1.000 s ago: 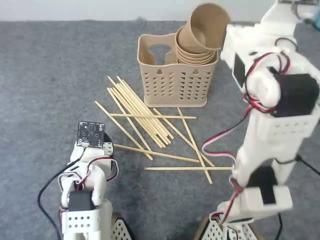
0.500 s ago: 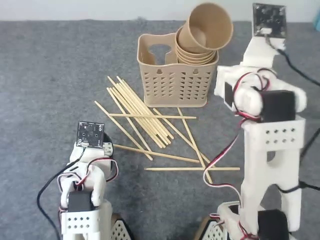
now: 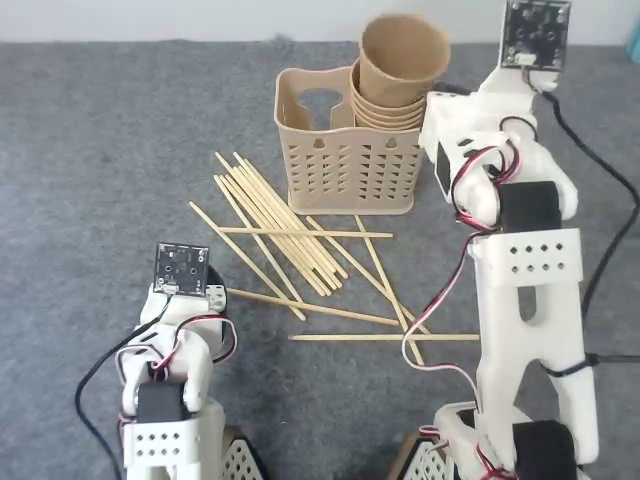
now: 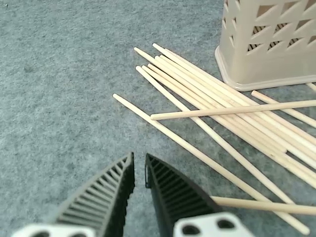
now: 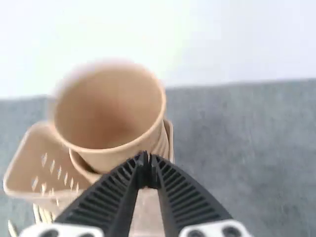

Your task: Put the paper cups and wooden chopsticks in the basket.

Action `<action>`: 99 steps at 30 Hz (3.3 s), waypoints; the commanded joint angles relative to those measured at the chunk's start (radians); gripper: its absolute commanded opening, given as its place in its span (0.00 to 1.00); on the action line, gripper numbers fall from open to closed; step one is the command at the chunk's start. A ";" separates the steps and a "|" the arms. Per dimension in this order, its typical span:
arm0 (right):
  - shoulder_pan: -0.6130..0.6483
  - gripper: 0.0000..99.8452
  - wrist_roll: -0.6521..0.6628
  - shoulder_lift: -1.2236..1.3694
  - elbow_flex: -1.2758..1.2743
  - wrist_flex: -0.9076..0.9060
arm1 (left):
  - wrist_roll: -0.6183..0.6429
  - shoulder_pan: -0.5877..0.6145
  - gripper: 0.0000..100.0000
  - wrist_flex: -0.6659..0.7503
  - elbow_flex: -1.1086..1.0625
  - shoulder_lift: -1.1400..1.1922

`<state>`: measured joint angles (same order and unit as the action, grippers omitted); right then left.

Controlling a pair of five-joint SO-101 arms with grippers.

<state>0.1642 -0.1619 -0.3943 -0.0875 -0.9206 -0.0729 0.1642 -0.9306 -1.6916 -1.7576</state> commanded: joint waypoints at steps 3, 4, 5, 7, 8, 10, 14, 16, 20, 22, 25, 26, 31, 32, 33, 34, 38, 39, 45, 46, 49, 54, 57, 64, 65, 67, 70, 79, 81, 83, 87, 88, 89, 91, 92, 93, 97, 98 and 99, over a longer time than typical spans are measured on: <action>0.008 0.01 0.011 -0.047 0.005 0.048 | -0.011 0.006 0.04 0.028 0.004 -0.015; 0.008 0.01 0.011 -0.054 0.005 0.041 | -0.011 0.006 0.04 0.028 0.004 -0.015; 0.008 0.01 0.011 -0.059 0.005 0.015 | -0.011 0.006 0.04 0.028 0.004 -0.015; 0.008 0.01 0.011 -0.079 0.012 -0.071 | -0.011 0.006 0.04 0.028 0.004 -0.015; 0.008 0.01 0.011 -0.101 0.008 -0.117 | -0.011 0.006 0.04 0.028 0.004 -0.015; 0.008 0.01 0.011 -0.147 -0.003 -0.222 | -0.011 0.006 0.04 0.028 0.004 -0.015; -0.001 0.01 0.034 -0.229 -0.094 -0.344 | -0.011 0.006 0.04 0.028 0.004 -0.015; -0.008 0.01 0.103 -0.259 -0.189 -0.348 | -0.011 0.006 0.04 0.029 0.004 -0.015; -0.035 0.01 0.232 -0.282 -0.431 -0.297 | -0.005 0.009 0.04 0.025 0.004 -0.015; -0.081 0.01 0.299 -0.282 -0.554 -0.232 | 0.000 0.035 0.04 0.025 0.004 -0.015; -0.154 0.01 0.374 -0.282 -0.735 -0.110 | 0.003 0.063 0.07 0.028 0.005 -0.015; -0.174 0.01 0.393 -0.282 -0.787 -0.076 | 0.014 0.066 0.09 0.028 0.005 -0.015; -0.248 0.01 0.499 -0.283 -0.993 0.058 | 0.048 0.066 0.14 0.023 0.005 -0.015; -0.262 0.01 0.512 -0.282 -1.026 0.085 | 0.049 0.066 0.14 0.023 0.005 -0.015; -0.272 0.01 0.523 -0.282 -1.062 0.117 | 0.051 0.066 0.14 0.023 0.007 -0.015; -0.277 0.01 0.531 -0.282 -1.096 0.150 | 0.052 0.066 0.14 0.023 0.007 -0.015; -0.282 0.01 0.552 -0.312 -1.128 0.171 | 0.101 0.066 0.14 0.023 0.024 -0.014; -0.277 0.01 0.551 -0.314 -1.129 0.173 | 0.103 0.066 0.14 0.023 0.025 -0.014; -0.282 0.01 0.552 -0.309 -1.131 0.171 | 0.106 0.064 0.14 0.021 0.094 0.063; -0.282 0.01 0.552 -0.312 -1.137 0.171 | 0.106 0.063 0.14 0.023 0.120 0.104; -0.282 0.01 0.572 -0.320 -1.146 0.171 | 0.106 0.064 0.14 0.028 0.239 0.270; -0.275 0.01 0.601 -0.320 -1.149 0.171 | 0.160 0.061 0.14 -0.002 0.499 0.601; -0.275 0.01 0.605 -0.320 -1.149 0.171 | 0.224 0.057 0.14 -0.002 0.628 0.798; -0.278 0.01 0.606 -0.320 -1.149 0.171 | 0.388 0.057 0.14 0.035 0.855 1.226; -0.278 0.01 0.606 -0.320 -1.149 0.171 | 0.405 0.057 0.14 0.051 0.878 1.283; -0.278 0.01 0.608 -0.320 -1.149 0.171 | 0.428 0.057 0.14 0.066 0.934 1.402; -0.278 0.01 0.608 -0.320 -1.149 0.171 | 0.457 0.057 0.14 0.069 1.023 1.560; -0.277 0.01 0.609 -0.320 -1.149 0.174 | 0.473 0.057 0.14 0.071 1.257 1.875; -0.277 0.01 0.609 -0.320 -1.149 0.177 | 0.525 0.057 0.14 0.072 1.299 1.924; -0.277 0.01 0.611 -0.320 -1.149 0.179 | 0.562 0.057 0.14 0.072 1.339 1.981; -0.275 0.01 0.647 -0.320 -1.149 0.177 | 0.568 0.061 0.14 0.057 1.406 2.064; -0.275 0.01 0.647 -0.320 -1.149 0.177 | 0.568 0.063 0.14 0.041 1.423 2.076; -0.275 0.01 0.651 -0.320 -1.149 0.177 | 0.568 0.063 0.14 0.025 1.438 2.087; -0.275 0.01 0.651 -0.320 -1.149 0.179 | 0.568 0.061 0.12 0.008 1.452 2.096; -0.275 0.01 0.651 -0.320 -1.149 0.179 | 0.568 0.061 0.09 0.006 1.452 2.096; -0.275 0.01 0.651 -0.320 -1.149 0.179 | 0.568 0.061 0.05 0.005 1.452 2.096; -0.275 0.01 0.651 -0.320 -1.149 0.179 | 0.568 0.058 0.01 -0.021 1.443 2.087; -0.277 0.01 0.651 -0.320 -1.149 0.179 | 0.568 0.058 0.01 -0.034 1.442 2.079; -0.277 0.01 0.651 -0.320 -1.149 0.179 | 0.568 0.058 0.01 -0.044 1.437 2.068</action>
<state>-0.1043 0.4764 -0.6751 -1.2398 -0.7626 0.4918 0.2256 -0.9337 -0.2816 0.3491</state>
